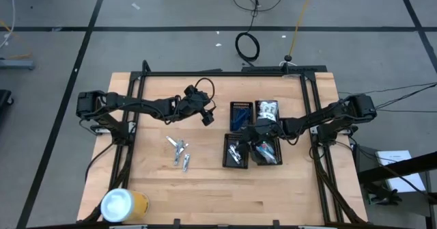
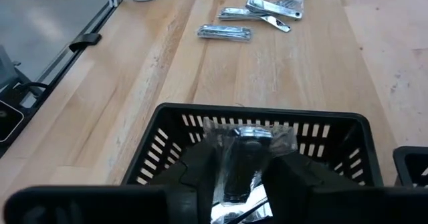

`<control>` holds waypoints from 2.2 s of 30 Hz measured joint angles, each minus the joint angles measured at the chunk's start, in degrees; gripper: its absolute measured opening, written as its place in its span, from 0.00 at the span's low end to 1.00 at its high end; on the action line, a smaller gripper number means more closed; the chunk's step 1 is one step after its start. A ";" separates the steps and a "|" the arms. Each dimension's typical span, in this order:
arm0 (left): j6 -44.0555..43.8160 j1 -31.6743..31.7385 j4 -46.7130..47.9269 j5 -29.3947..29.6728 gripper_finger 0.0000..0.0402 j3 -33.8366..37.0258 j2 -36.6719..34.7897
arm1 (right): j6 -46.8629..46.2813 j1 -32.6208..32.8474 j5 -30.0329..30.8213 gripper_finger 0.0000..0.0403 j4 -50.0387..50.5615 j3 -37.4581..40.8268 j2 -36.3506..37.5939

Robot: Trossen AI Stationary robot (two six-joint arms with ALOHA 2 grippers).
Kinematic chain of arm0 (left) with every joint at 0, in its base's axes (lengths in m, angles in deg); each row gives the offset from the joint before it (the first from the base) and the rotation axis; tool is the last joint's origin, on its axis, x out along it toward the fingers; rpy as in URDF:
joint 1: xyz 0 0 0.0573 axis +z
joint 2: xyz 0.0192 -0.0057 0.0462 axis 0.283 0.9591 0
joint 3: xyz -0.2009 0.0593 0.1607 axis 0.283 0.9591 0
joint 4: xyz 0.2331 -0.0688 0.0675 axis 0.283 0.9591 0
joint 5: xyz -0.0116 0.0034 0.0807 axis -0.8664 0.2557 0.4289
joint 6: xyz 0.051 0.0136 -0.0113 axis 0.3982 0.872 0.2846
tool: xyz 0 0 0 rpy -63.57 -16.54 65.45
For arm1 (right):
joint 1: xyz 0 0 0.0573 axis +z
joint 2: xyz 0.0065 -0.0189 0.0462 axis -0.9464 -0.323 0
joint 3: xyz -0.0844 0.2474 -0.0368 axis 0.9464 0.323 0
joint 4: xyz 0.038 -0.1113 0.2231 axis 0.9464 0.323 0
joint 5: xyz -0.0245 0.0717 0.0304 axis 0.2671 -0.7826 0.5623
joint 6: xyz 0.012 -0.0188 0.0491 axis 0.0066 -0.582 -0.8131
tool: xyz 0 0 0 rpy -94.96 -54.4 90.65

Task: Pick & Place Travel size toiletries
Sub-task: Put the nail cutter into the bottom left black basket

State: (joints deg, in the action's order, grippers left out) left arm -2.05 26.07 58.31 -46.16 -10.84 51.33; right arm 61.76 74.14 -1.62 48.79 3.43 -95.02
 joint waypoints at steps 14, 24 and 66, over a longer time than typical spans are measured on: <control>-0.20 0.00 0.02 -0.04 0.85 0.00 0.00 | -0.02 0.00 0.00 0.36 0.02 0.00 0.00; -0.28 0.00 0.02 -0.04 0.85 0.00 0.00 | 0.41 0.50 0.02 0.47 0.24 0.00 0.02; -62.91 -18.66 51.52 -22.62 0.85 -1.03 0.21 | 10.64 0.11 0.02 0.59 0.49 0.02 14.51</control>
State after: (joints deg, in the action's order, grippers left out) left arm -64.96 7.41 109.82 -68.78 -11.87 51.54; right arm 72.39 74.25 -1.60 49.29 3.45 -80.51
